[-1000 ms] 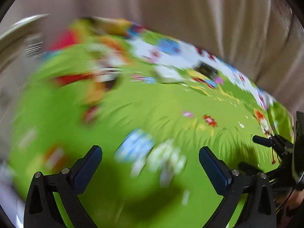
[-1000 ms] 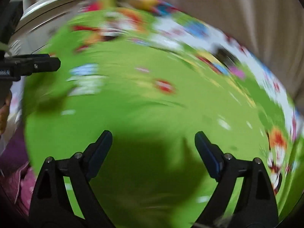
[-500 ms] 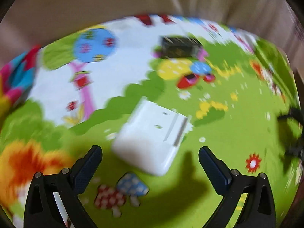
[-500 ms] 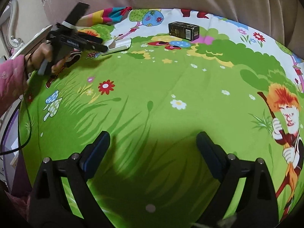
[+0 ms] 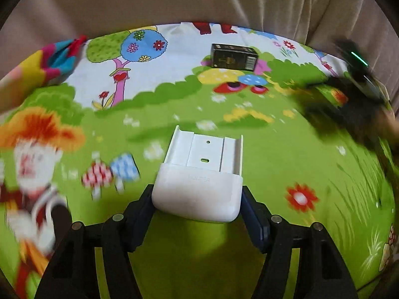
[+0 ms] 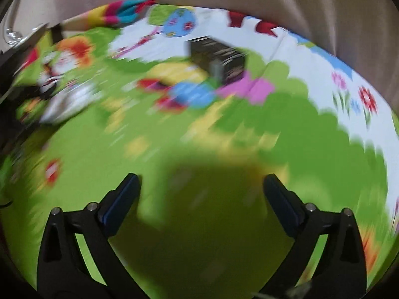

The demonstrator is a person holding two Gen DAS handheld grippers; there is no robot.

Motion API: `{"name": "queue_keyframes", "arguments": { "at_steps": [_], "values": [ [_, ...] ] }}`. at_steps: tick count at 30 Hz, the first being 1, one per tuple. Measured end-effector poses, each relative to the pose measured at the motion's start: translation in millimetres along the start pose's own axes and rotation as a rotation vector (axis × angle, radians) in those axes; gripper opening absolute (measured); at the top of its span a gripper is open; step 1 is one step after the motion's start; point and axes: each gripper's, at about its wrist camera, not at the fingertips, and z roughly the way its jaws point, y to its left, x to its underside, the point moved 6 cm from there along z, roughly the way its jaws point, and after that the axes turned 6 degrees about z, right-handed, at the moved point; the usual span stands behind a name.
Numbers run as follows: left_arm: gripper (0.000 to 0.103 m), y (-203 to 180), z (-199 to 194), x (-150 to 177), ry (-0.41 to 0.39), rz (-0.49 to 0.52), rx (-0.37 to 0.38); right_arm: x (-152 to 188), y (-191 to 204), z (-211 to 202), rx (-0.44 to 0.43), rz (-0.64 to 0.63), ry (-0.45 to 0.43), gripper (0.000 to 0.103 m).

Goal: Organize rigid objects
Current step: 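Grasp the black DORMI box with right tool while left tool grasps the white HOLDER, then lift both held items up off the mat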

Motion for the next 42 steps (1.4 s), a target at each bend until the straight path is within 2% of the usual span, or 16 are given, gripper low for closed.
{"name": "queue_keyframes", "arguments": {
  "at_steps": [2,6,7,10,11,12,13,14,15,19,23,27,34,36,37,42],
  "values": [
    [0.069,-6,-4,4,-0.013,0.002,-0.013,-34,-17,24,-0.01,-0.025,0.003,0.102],
    [0.088,-12,1,1,-0.007,-0.008,-0.005,-90,-21,64,-0.058,-0.101,0.027,0.102],
    [0.09,-12,5,-2,-0.006,0.004,-0.014,-102,-15,73,-0.077,-0.136,0.034,0.103],
    [0.097,-9,14,-9,-0.011,0.004,-0.014,-119,-3,86,-0.11,-0.176,0.021,0.103],
    [0.098,-6,18,-13,-0.013,-0.004,-0.011,-120,-1,86,-0.11,-0.175,0.012,0.098],
    [0.096,-6,18,-14,-0.011,-0.008,-0.018,-119,1,83,-0.114,-0.168,0.002,0.089],
    [0.091,-5,18,-16,-0.017,-0.014,-0.026,-118,2,77,-0.112,-0.153,-0.018,0.041],
    [0.069,-5,14,-16,-0.035,-0.03,-0.033,-115,-1,68,-0.088,-0.115,-0.026,0.042],
    [0.064,-5,12,-16,-0.031,-0.049,-0.044,-105,-2,61,-0.071,-0.088,-0.014,0.042],
    [0.064,-16,3,-4,-0.019,-0.116,-0.081,-22,14,6,-0.016,-0.038,-0.045,0.042],
    [0.064,-48,-17,17,-0.037,-0.249,-0.045,73,40,-62,0.075,0.048,-0.058,0.042],
    [0.064,-86,-35,38,-0.076,-0.339,-0.031,142,63,-109,0.139,0.16,-0.082,0.043],
    [0.066,-128,-47,61,-0.071,-0.225,-0.14,171,90,-133,0.221,0.148,-0.09,0.042],
    [0.084,-132,-46,64,-0.058,-0.19,-0.153,172,91,-133,0.232,0.14,-0.091,0.042],
    [0.088,-134,-45,66,-0.041,-0.181,-0.164,172,91,-133,0.236,0.138,-0.09,0.043],
    [0.09,-131,-44,67,-0.035,-0.209,-0.181,173,90,-133,0.222,0.15,-0.09,0.043]
  ]
}}
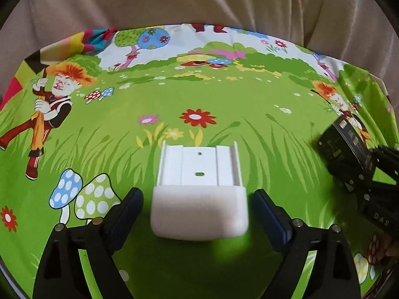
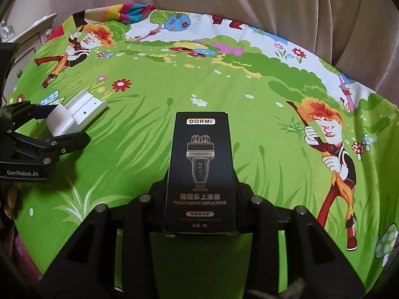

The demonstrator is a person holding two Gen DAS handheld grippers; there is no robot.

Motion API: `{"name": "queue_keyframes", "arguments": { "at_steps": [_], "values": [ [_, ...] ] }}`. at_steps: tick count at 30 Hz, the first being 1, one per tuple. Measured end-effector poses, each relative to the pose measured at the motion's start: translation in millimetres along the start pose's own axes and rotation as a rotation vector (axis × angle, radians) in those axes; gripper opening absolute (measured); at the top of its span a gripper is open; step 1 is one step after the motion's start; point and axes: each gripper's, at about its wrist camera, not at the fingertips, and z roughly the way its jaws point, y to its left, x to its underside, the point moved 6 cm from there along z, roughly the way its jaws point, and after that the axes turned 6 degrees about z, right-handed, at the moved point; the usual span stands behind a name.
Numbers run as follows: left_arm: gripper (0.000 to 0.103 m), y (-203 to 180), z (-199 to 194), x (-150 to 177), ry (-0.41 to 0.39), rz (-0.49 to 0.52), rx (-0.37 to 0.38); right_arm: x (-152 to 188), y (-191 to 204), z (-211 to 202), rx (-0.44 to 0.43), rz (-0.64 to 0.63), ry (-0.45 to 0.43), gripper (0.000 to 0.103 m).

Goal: Organize rigid objects
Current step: 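Lift both held items up off the mat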

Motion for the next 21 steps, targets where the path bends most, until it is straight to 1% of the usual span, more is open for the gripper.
{"name": "queue_keyframes", "arguments": {
  "at_steps": [1,2,3,4,6,11,13,15,16,19,21],
  "values": [
    [0.09,0,0,0,0.004,0.002,-0.003,0,-1,0,-0.008,0.007,0.002,0.043],
    [0.085,-1,-1,0,0.006,0.007,-0.006,0,-2,1,-0.019,0.016,0.005,0.043],
    [0.071,-3,-3,2,0.005,0.008,-0.005,0,-3,1,-0.028,0.024,0.007,0.043],
    [0.063,-5,-9,4,0.003,0.012,-0.003,0,-4,1,-0.036,0.03,0.009,0.043],
    [0.064,-8,-14,11,0.014,0.003,-0.005,1,-3,1,-0.031,0.028,0.008,0.043],
    [0.064,-10,-25,25,-0.024,-0.03,-0.016,0,2,0,0.025,-0.018,-0.004,0.043],
    [0.064,-14,-32,28,-0.039,-0.047,-0.004,1,3,-1,0.027,-0.009,-0.004,0.043],
    [0.064,-20,-45,27,-0.086,-0.043,-0.011,4,1,-6,0.003,0.036,-0.004,0.043],
    [0.064,-23,-53,24,-0.113,-0.031,-0.019,6,-1,-11,0.003,0.054,-0.017,0.043],
    [0.064,-29,-81,11,-0.196,-0.026,-0.02,13,-4,-41,-0.019,0.141,-0.11,0.043],
    [0.064,-34,-109,-1,-0.274,-0.027,-0.019,16,-3,-66,-0.019,0.176,-0.185,0.043]
  ]
}}
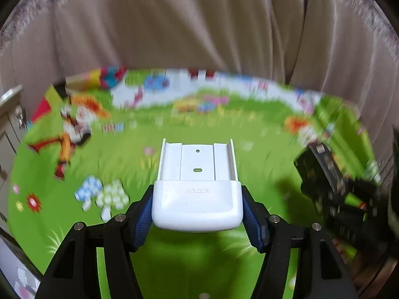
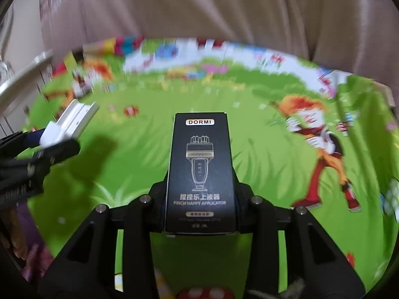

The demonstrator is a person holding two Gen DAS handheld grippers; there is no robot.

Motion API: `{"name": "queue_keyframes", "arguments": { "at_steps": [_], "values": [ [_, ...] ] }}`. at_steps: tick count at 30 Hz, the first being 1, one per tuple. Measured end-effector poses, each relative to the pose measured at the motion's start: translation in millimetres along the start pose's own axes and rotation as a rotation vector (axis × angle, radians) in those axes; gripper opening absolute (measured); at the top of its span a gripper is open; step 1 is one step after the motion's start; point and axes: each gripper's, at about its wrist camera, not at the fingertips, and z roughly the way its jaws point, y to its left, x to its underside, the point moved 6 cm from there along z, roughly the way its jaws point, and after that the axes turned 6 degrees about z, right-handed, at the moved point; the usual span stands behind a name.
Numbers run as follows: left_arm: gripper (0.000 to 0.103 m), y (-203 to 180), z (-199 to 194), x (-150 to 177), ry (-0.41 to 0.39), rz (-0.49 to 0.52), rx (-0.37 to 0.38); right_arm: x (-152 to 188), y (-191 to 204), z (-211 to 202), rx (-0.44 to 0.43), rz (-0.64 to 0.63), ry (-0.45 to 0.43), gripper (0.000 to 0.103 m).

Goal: Organize rigid objects
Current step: 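Lift both held items up off the mat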

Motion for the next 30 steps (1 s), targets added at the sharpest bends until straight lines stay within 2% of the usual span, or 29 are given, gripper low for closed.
{"name": "queue_keyframes", "arguments": {
  "at_steps": [3,7,12,16,19,26,30],
  "values": [
    [0.064,-7,-38,-28,-0.125,-0.001,0.003,-18,-2,-54,0.017,0.048,-0.164,0.043],
    [0.064,-16,-86,-59,-0.287,0.002,-0.014,-57,7,-141,0.044,0.033,-0.456,0.043],
    [0.064,-25,-139,-79,-0.451,0.032,-0.049,-78,22,-218,0.061,0.014,-0.709,0.043],
    [0.064,-26,-172,-86,-0.551,0.039,-0.075,-80,35,-243,0.059,-0.023,-0.79,0.043],
    [0.064,-26,-188,-89,-0.598,0.05,-0.095,-80,46,-253,0.052,-0.052,-0.815,0.043],
    [0.064,-13,-202,-83,-0.594,0.034,-0.1,-80,67,-257,0.009,-0.1,-0.802,0.043],
    [0.064,5,-210,-73,-0.589,0.011,-0.132,-78,82,-256,-0.025,-0.13,-0.788,0.043]
  ]
}}
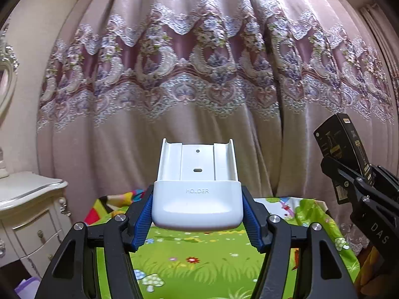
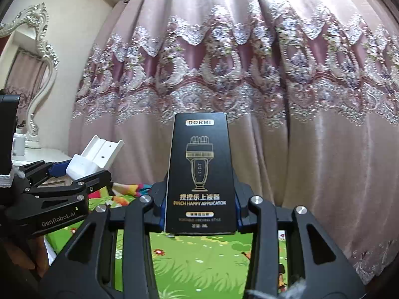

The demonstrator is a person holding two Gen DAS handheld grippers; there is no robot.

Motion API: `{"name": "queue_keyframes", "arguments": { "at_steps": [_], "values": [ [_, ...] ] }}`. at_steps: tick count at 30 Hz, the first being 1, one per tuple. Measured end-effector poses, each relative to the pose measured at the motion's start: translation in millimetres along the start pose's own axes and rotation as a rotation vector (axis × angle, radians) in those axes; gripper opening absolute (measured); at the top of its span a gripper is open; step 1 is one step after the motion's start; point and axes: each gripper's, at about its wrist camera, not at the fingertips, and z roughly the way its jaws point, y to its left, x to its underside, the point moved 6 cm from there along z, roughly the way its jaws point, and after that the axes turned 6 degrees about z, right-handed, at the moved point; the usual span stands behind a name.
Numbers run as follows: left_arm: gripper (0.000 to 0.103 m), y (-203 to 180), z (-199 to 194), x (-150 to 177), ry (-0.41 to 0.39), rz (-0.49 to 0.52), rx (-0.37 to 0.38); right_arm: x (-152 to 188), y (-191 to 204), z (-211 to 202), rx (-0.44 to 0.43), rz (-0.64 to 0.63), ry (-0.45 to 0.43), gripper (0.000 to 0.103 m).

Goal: Organize rigid objects
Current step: 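Lift both held items up off the mat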

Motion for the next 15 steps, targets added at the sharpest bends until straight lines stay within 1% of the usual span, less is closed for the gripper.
{"name": "queue_keyframes", "arguments": {
  "at_steps": [6,11,15],
  "values": [
    [0.064,36,-16,7,0.021,-0.018,-0.073,0,37,4,-0.103,-0.031,0.027,0.043],
    [0.064,71,-30,21,0.066,-0.047,-0.136,5,84,10,-0.233,-0.079,0.067,0.043],
    [0.064,101,-45,37,0.102,-0.063,-0.204,16,126,10,-0.338,-0.127,0.097,0.043]
  ]
}}
